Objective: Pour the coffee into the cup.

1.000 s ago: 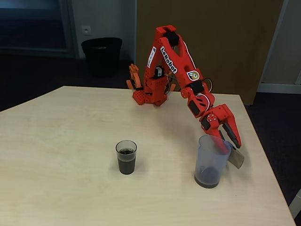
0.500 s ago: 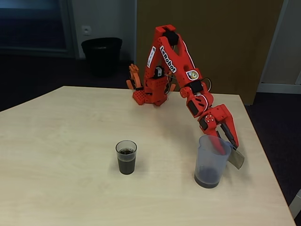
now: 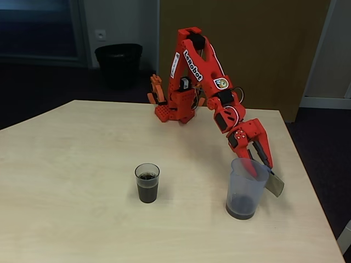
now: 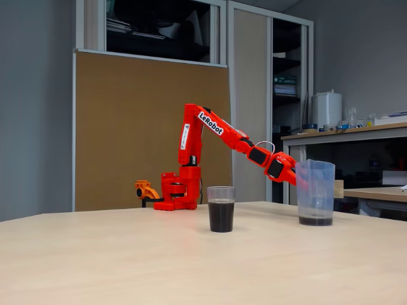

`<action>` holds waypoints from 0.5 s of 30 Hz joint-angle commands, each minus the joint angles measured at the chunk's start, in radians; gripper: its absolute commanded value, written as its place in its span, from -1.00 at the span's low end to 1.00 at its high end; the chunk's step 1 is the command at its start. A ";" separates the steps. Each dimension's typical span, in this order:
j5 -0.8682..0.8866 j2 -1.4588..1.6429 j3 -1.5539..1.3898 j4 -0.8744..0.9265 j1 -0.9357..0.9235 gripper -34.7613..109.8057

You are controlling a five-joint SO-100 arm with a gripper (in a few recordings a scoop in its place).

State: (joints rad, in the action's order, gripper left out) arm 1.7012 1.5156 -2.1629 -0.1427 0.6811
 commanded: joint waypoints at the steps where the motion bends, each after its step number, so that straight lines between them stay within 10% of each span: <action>1: 0.003 0.080 -0.028 -0.008 -0.006 -0.33; 15: 0.028 0.169 -0.126 -0.009 -0.020 -0.34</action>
State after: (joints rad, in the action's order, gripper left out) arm 1.7058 1.6091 -2.2688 -0.1396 0.6489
